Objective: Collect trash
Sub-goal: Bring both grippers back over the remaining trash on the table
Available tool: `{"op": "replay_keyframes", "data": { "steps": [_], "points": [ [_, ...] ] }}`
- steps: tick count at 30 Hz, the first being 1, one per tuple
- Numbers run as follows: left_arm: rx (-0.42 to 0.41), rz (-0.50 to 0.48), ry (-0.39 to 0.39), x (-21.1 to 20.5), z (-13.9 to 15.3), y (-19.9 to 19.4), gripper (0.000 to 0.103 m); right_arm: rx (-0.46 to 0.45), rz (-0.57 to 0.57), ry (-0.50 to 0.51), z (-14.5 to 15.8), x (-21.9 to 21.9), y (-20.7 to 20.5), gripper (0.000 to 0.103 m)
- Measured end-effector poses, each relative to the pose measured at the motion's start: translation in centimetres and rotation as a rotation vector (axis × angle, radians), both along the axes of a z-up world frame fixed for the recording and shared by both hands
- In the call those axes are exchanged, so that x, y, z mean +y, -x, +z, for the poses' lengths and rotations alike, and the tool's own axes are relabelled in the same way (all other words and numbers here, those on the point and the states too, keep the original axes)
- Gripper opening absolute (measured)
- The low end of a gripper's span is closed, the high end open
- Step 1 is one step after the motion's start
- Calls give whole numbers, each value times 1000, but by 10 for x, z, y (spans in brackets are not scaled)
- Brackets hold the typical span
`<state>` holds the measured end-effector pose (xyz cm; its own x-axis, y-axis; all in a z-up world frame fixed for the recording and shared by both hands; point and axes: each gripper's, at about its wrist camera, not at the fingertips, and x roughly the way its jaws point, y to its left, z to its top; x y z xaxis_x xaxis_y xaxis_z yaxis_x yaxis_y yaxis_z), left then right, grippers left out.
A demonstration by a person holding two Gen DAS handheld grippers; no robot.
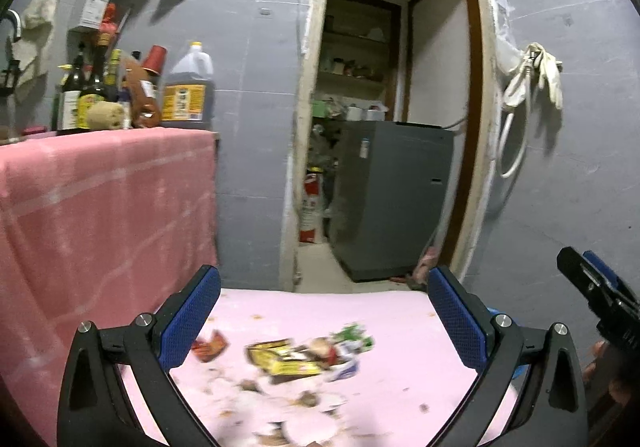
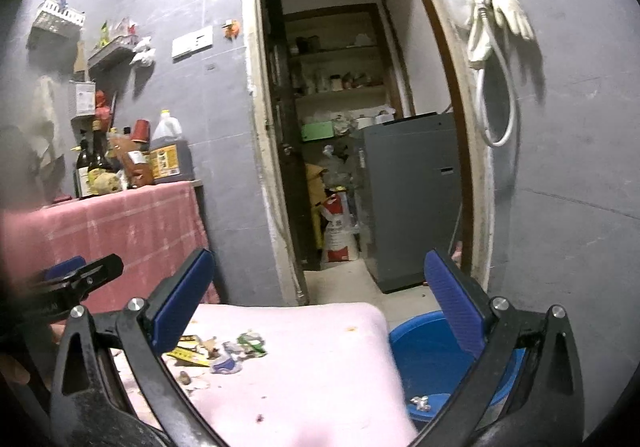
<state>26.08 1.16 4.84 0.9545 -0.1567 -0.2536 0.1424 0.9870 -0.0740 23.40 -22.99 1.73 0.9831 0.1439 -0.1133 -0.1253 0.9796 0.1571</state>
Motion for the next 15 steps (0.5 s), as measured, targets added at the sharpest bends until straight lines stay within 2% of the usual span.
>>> {"op": "replay_keyframes", "data": {
  "steps": [8, 15],
  "points": [
    [54, 53, -22, 41, -22, 2, 101, 43, 69, 31, -13, 37, -14, 103],
    [169, 89, -44, 69, -56, -7, 101, 127, 128, 41, -37, 57, -32, 103]
  ]
}}
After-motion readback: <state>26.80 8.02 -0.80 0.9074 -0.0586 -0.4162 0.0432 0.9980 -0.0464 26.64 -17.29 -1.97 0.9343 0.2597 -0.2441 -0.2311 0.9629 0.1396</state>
